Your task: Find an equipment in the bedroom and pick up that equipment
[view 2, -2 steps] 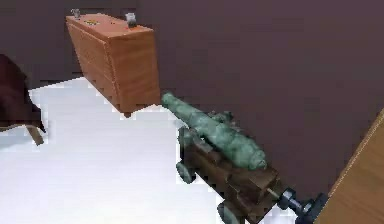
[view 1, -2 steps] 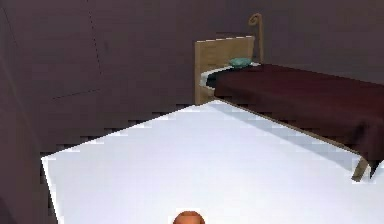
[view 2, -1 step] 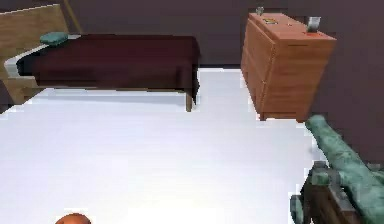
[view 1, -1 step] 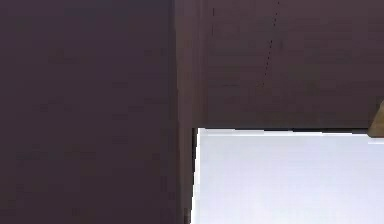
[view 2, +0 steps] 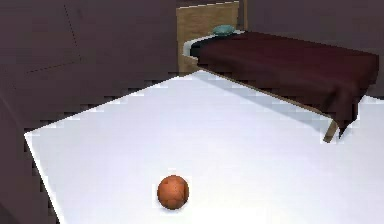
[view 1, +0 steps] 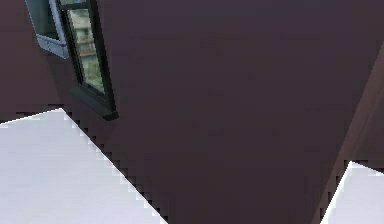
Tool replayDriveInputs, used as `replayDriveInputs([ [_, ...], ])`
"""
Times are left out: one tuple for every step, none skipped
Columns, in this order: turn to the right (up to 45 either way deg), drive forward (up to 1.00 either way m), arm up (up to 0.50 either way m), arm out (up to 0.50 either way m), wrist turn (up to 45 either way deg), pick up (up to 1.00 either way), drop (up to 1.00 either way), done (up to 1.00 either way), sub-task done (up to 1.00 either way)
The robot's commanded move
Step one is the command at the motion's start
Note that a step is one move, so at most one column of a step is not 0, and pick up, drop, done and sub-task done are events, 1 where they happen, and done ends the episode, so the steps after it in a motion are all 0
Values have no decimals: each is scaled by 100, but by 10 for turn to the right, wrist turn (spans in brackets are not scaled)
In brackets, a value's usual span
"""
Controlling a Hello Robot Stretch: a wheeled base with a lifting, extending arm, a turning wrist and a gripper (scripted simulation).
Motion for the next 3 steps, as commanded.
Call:
replayDriveInputs([
  [0,0,20,0,0,0,0,0,0],
  [0,0,0,50,0,0,0,0,0],
  [0,0,0,0,450,0,0,0,0],
])
